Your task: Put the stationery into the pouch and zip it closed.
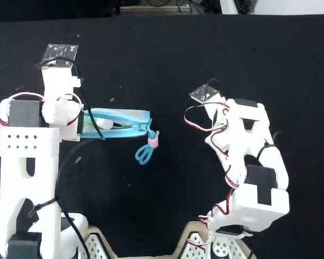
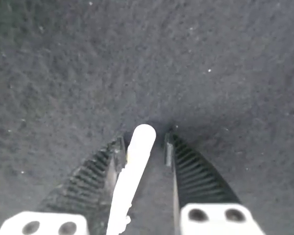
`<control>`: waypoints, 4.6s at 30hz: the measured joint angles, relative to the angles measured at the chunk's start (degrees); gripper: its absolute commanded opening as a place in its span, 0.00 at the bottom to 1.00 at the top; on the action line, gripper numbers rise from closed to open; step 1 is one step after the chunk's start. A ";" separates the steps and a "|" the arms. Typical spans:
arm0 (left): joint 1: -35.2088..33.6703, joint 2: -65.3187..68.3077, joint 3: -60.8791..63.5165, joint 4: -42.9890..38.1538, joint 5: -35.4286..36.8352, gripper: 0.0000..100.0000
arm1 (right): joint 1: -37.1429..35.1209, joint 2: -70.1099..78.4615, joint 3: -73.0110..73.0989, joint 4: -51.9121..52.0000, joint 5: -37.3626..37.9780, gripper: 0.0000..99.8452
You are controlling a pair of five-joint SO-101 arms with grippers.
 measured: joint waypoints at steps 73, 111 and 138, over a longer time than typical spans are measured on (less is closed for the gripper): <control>0.00 0.00 0.00 0.00 0.00 0.03 | -53.19 -84.40 9.41 -22.59 -45.01 0.01; 0.00 0.00 0.00 0.09 0.00 0.03 | -50.81 -83.78 18.37 -12.75 -38.07 0.01; 0.00 0.00 0.00 -0.09 -0.09 0.03 | -52.84 -75.87 27.34 -21.36 -35.34 0.01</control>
